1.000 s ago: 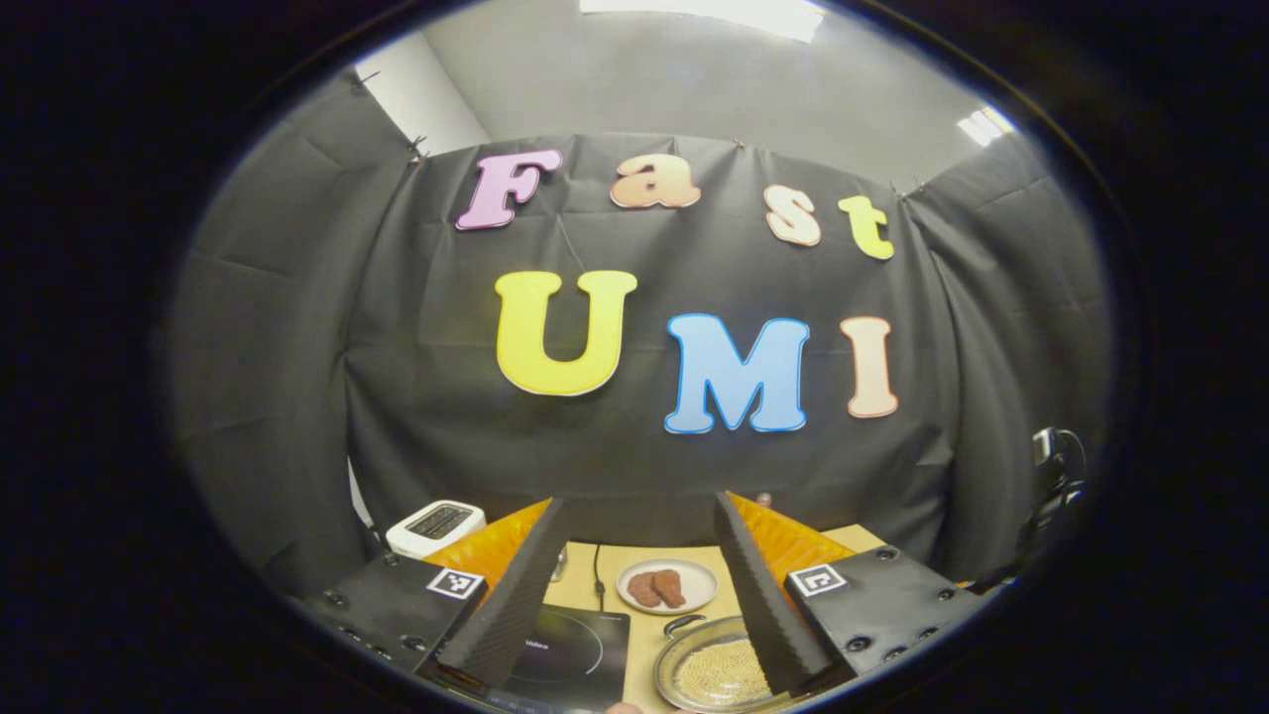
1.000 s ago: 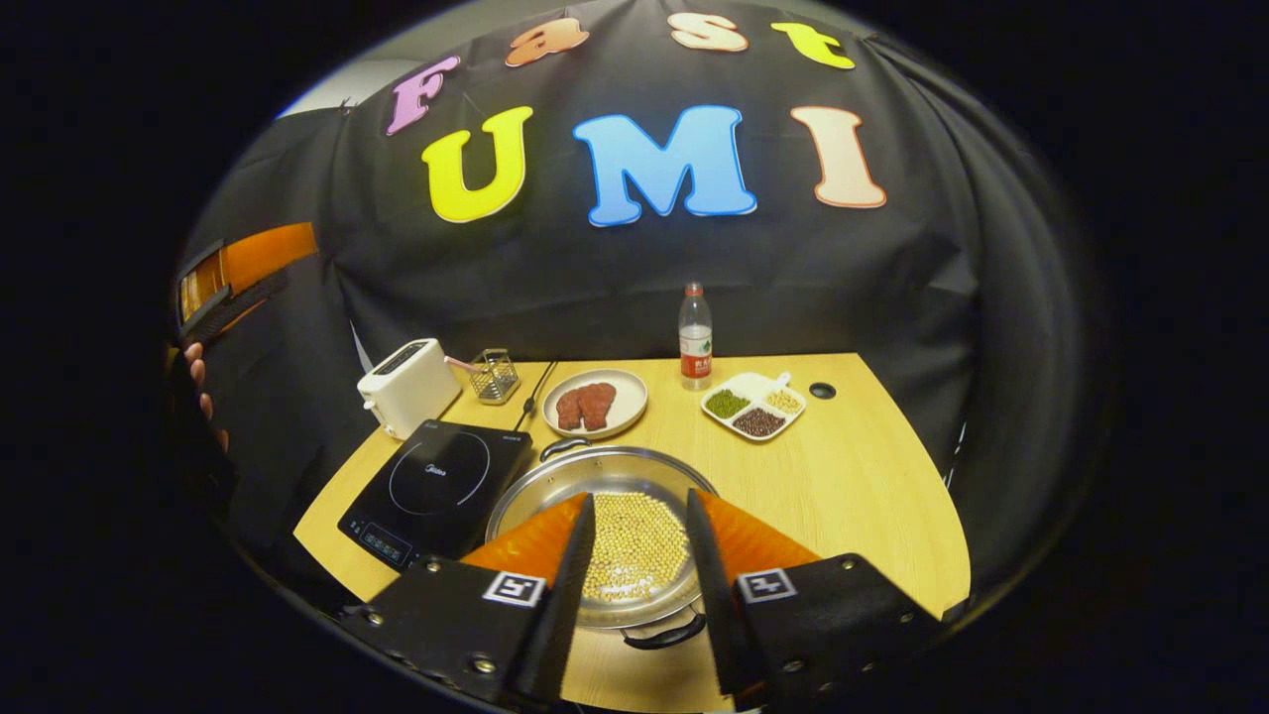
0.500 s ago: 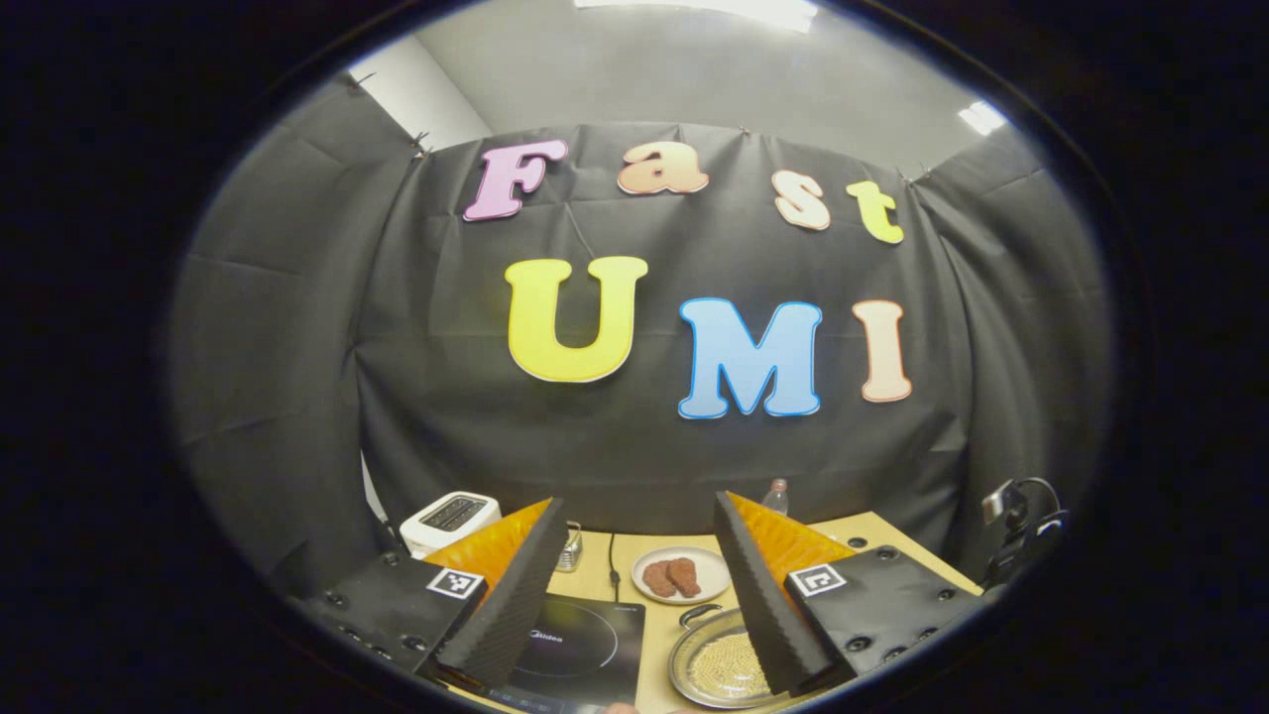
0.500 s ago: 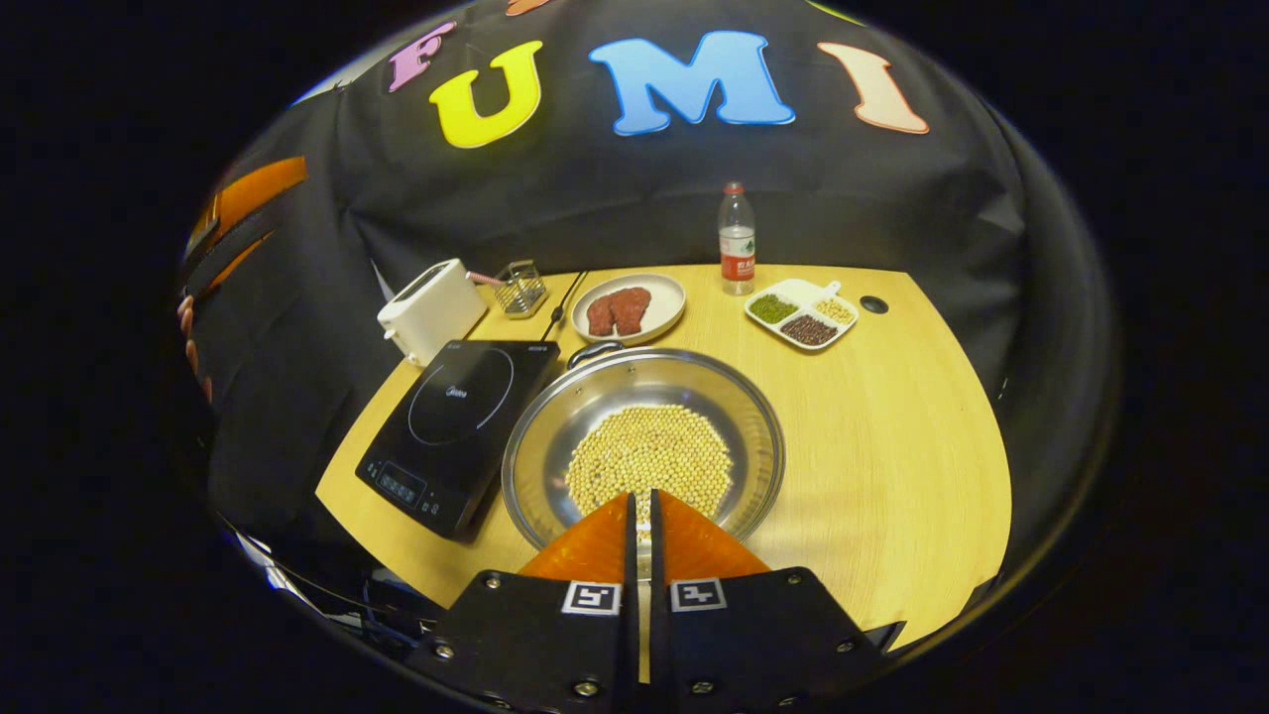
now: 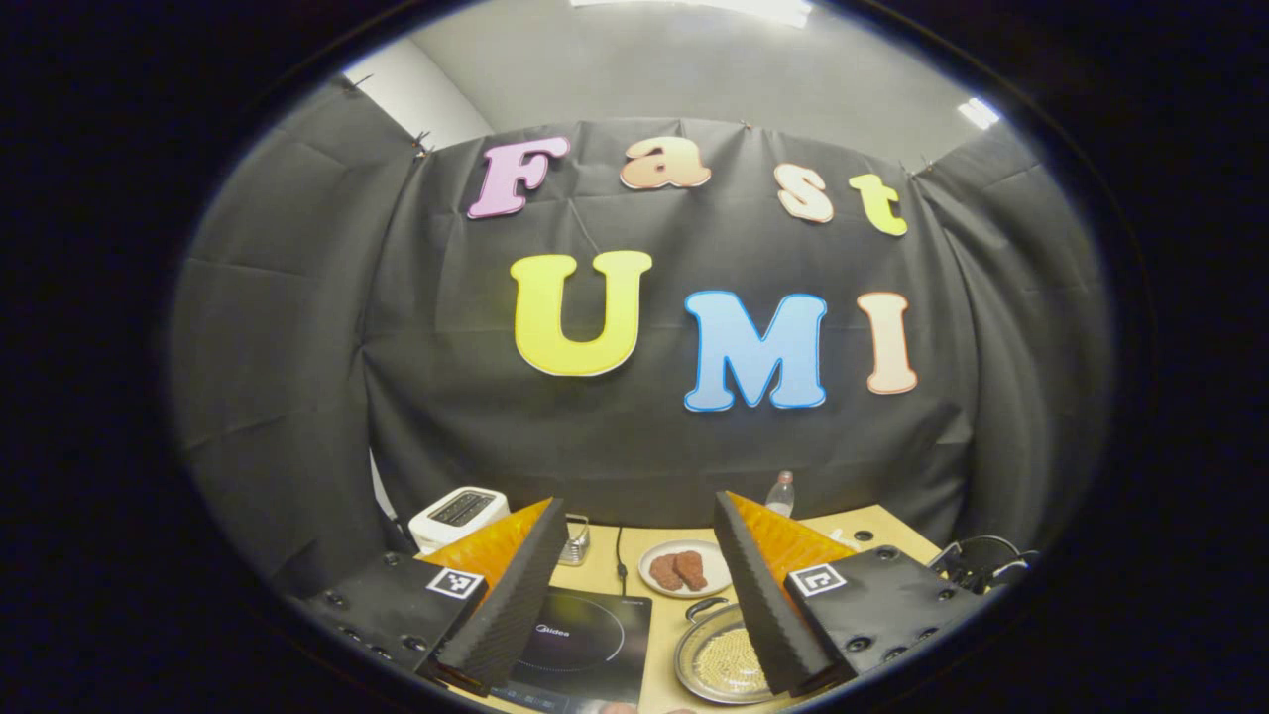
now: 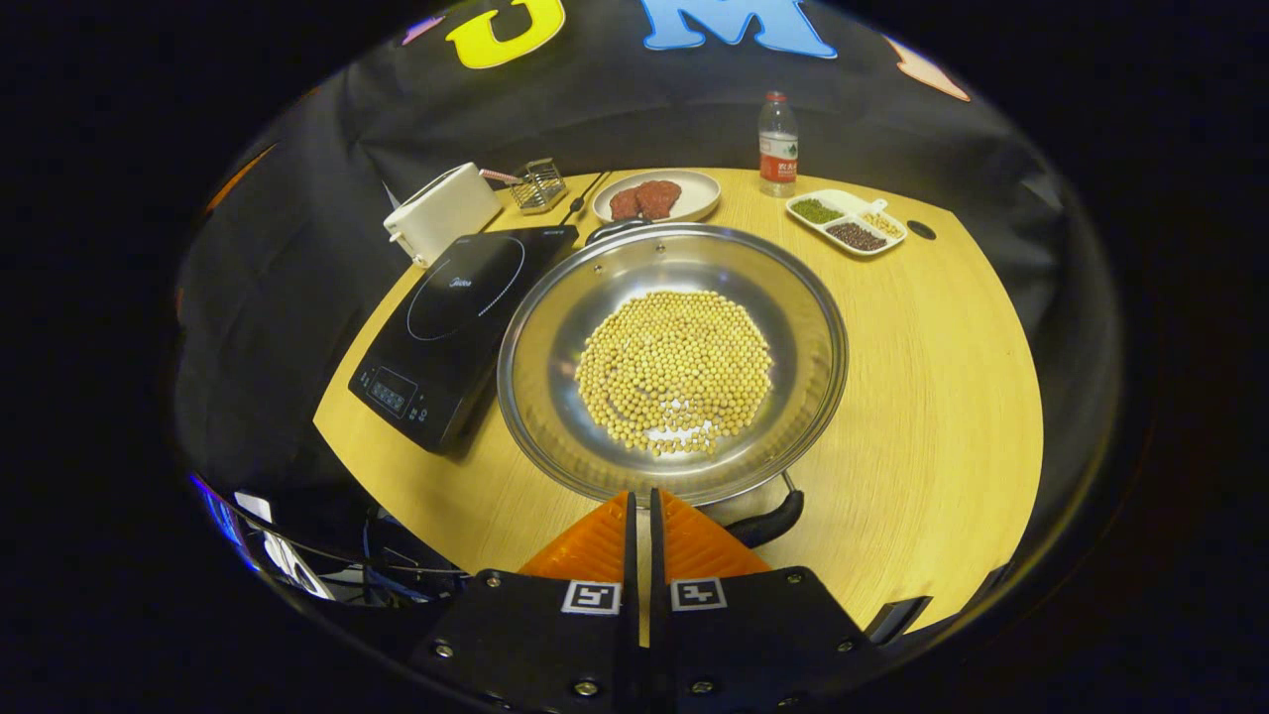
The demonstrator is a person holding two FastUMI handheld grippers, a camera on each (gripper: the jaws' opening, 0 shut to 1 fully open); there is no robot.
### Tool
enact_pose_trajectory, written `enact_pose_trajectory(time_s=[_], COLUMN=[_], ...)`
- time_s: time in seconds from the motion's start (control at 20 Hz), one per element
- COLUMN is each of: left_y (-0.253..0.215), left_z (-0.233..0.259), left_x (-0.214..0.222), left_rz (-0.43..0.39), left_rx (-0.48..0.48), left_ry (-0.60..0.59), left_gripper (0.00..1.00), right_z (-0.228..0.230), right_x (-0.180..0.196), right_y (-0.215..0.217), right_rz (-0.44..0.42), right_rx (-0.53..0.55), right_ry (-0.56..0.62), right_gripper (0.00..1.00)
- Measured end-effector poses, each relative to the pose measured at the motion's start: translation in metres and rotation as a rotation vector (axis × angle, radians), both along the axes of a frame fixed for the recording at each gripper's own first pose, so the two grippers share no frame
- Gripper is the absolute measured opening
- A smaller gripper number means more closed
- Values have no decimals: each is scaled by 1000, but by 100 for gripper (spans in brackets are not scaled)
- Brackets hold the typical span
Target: First push the handle of the pot to place it horizontally, then grasp the pot with both hands and set it on the induction cooktop.
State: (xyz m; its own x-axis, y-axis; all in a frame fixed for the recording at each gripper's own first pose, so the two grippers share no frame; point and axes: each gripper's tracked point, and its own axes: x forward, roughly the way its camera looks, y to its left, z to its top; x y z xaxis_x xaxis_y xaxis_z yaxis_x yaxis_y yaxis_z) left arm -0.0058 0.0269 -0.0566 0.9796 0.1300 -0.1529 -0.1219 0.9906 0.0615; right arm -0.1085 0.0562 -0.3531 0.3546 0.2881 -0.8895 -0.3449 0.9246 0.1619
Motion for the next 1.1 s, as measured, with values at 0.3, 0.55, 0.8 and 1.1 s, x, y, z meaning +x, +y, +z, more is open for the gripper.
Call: enact_pose_trajectory(time_s=[0.3, 0.55, 0.8, 1.1], left_y=[2, 4, -5, -26], left_z=[-5, -4, -7, -5], left_x=[-13, -19, -15, -1], left_rz=[18, 30, 13, -30], left_rx=[7, 30, 28, 29], left_ry=[14, 27, 41, 44], left_gripper=[97, 96, 97, 96], right_z=[-26, -37, -38, -37], right_x=[-16, -19, -15, -3], right_y=[-1, 1, -7, -28], right_rz=[24, -11, -33, -76], right_rx=[-35, -14, -12, -32], right_ry=[98, 119, 101, 85], right_gripper=[5, 5, 4, 4])
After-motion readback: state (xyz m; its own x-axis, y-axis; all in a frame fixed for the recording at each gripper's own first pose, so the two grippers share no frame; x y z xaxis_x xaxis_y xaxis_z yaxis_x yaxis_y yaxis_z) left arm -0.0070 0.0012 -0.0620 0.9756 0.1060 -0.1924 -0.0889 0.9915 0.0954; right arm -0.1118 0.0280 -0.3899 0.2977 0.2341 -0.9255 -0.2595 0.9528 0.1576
